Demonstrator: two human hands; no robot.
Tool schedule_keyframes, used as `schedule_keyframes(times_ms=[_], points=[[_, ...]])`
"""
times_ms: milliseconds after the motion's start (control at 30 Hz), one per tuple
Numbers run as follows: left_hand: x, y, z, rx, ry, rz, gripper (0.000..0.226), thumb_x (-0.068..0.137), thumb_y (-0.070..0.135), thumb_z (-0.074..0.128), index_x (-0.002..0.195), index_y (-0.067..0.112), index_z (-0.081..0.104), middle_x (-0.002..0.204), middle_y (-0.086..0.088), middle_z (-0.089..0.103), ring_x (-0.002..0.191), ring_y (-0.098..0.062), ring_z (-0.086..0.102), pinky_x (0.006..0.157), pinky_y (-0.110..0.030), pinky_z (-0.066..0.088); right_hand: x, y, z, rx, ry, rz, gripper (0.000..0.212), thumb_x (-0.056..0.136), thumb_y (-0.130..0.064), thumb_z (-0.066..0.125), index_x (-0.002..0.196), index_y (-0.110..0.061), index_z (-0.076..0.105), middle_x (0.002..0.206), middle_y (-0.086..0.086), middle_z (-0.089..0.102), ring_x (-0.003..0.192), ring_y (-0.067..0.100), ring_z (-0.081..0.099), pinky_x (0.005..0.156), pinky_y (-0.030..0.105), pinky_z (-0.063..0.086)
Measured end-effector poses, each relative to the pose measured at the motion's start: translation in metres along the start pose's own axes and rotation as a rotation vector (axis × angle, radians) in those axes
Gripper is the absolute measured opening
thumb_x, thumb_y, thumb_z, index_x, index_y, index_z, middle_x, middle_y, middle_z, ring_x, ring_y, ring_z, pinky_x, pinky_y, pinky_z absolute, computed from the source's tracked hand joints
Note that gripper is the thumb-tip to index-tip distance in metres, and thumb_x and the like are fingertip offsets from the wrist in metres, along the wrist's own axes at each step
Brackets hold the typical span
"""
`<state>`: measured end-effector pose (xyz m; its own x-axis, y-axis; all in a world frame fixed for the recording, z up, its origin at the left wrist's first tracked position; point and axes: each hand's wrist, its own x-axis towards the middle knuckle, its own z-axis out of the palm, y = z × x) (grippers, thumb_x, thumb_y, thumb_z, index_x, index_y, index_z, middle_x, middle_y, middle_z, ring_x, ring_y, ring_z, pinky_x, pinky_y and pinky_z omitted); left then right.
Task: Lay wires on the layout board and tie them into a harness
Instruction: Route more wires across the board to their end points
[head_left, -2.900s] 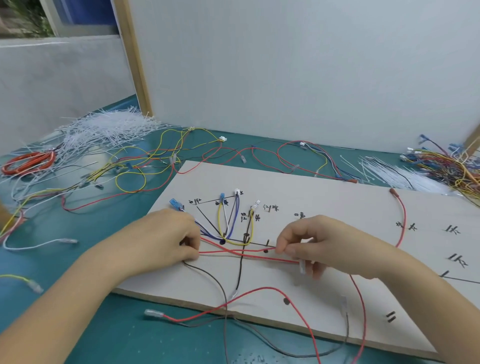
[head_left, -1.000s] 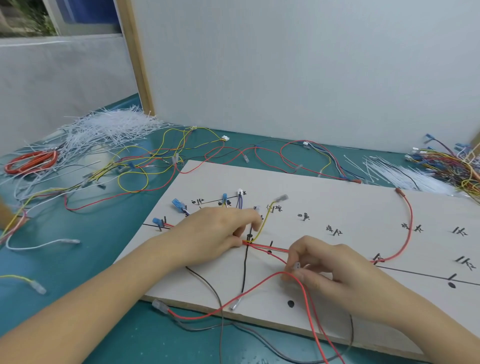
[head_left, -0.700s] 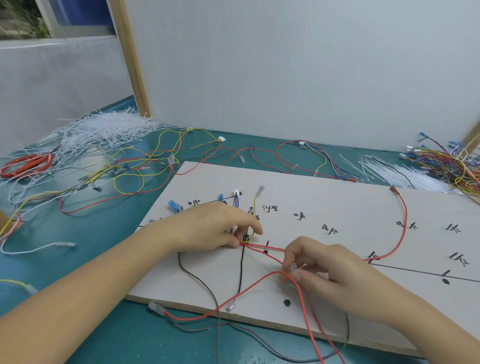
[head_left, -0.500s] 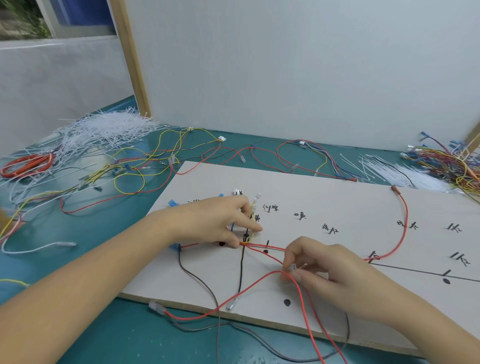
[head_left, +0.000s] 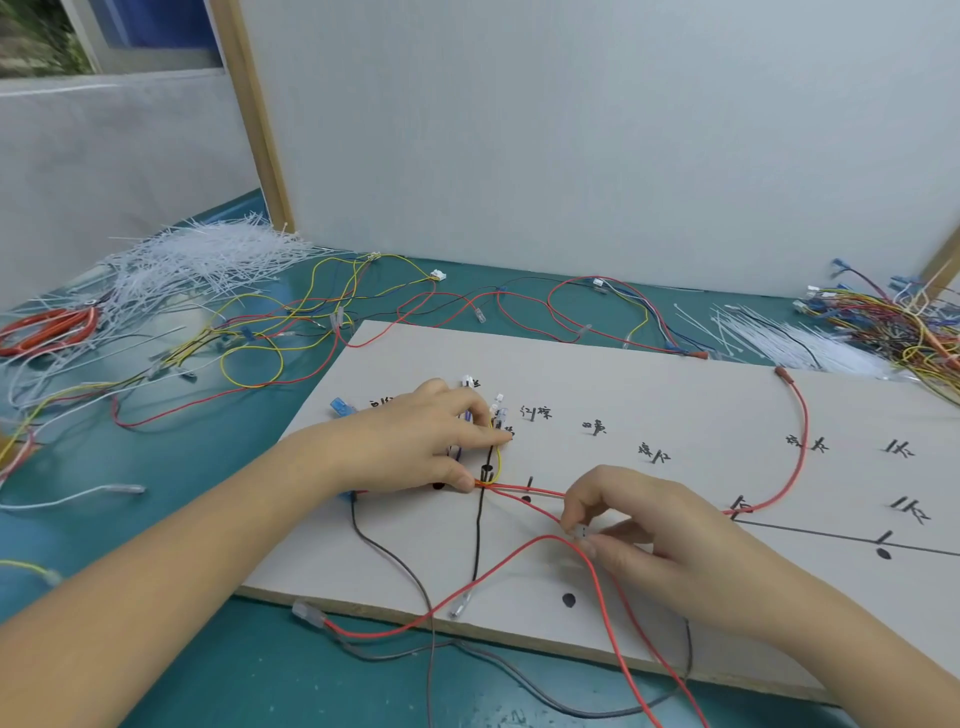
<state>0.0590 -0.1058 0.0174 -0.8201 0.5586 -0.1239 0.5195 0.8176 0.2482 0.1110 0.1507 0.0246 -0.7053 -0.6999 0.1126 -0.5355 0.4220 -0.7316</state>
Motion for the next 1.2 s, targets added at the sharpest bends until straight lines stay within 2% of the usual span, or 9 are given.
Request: schedule_keyframes(times_ms=[100,333,633,700,900,1067,1200], points=[[-0.001,0.002,0.003,0.045,0.013,0.009,0.051,0.091,0.035,0.055,0.139,0.037,0.037,0.131,0.018,0.034,0.094,-0.001,0.016,0.095,-0.025,0.030,0.000,0.001,0.000,0.008,-0.008,-0.003,0.016,0.085,-0.022,0.050,0.089,-0.037,0.053,0.096,-0.020,0.058,0.092,0.005,0.057,0.079,0.025,0.053],[-0.001,0.001,0.003,0.121,-0.051,0.006,0.051,0.094,0.037,0.048,0.143,0.037,0.031,0.137,0.020,0.032,0.096,-0.003,0.015,0.101,-0.035,0.031,-0.001,0.001,0.000,0.009,-0.010,-0.008,0.015,0.085,-0.023,0.050,0.089,-0.038,0.053,0.094,-0.020,0.058,0.092,0.006,0.057,0.080,0.025,0.053],[-0.005,0.001,0.010,0.191,0.005,-0.006,0.051,0.096,0.041,0.041,0.142,0.047,0.021,0.135,0.023,0.030,0.094,-0.005,0.017,0.095,-0.031,0.031,-0.001,0.002,0.000,-0.003,-0.010,-0.012,0.028,0.089,-0.008,0.056,0.090,-0.036,0.053,0.093,-0.017,0.058,0.093,0.006,0.057,0.080,0.026,0.053],[-0.007,0.001,0.012,0.186,0.019,0.001,0.048,0.097,0.040,0.040,0.140,0.051,0.023,0.130,0.023,0.032,0.093,-0.006,0.019,0.095,-0.031,0.031,-0.001,0.002,0.000,-0.002,-0.009,-0.014,0.026,0.089,-0.011,0.055,0.090,-0.036,0.054,0.093,-0.017,0.058,0.093,0.007,0.057,0.080,0.026,0.053],[-0.009,0.004,0.016,0.204,0.078,-0.009,0.045,0.096,0.041,0.040,0.139,0.049,0.027,0.134,0.027,0.029,0.097,-0.007,0.018,0.092,-0.028,0.028,-0.001,0.002,-0.001,-0.004,-0.007,0.000,0.029,0.090,-0.009,0.057,0.089,-0.037,0.054,0.093,-0.017,0.059,0.093,0.006,0.057,0.080,0.025,0.053],[-0.012,0.006,0.019,0.207,0.123,-0.022,0.047,0.095,0.043,0.040,0.140,0.048,0.025,0.138,0.028,0.025,0.108,-0.009,0.023,0.096,-0.030,0.029,-0.001,0.002,0.000,-0.017,-0.008,0.005,0.030,0.090,-0.008,0.057,0.089,-0.038,0.053,0.092,-0.017,0.059,0.093,0.005,0.057,0.080,0.026,0.052],[-0.011,0.006,0.021,0.180,0.126,-0.043,0.046,0.096,0.041,0.040,0.139,0.051,0.025,0.131,0.021,0.034,0.108,-0.009,0.026,0.095,-0.027,0.026,0.000,0.002,0.000,-0.019,-0.010,0.005,0.031,0.090,-0.008,0.057,0.088,-0.039,0.053,0.093,-0.017,0.058,0.093,0.005,0.057,0.080,0.025,0.052]])
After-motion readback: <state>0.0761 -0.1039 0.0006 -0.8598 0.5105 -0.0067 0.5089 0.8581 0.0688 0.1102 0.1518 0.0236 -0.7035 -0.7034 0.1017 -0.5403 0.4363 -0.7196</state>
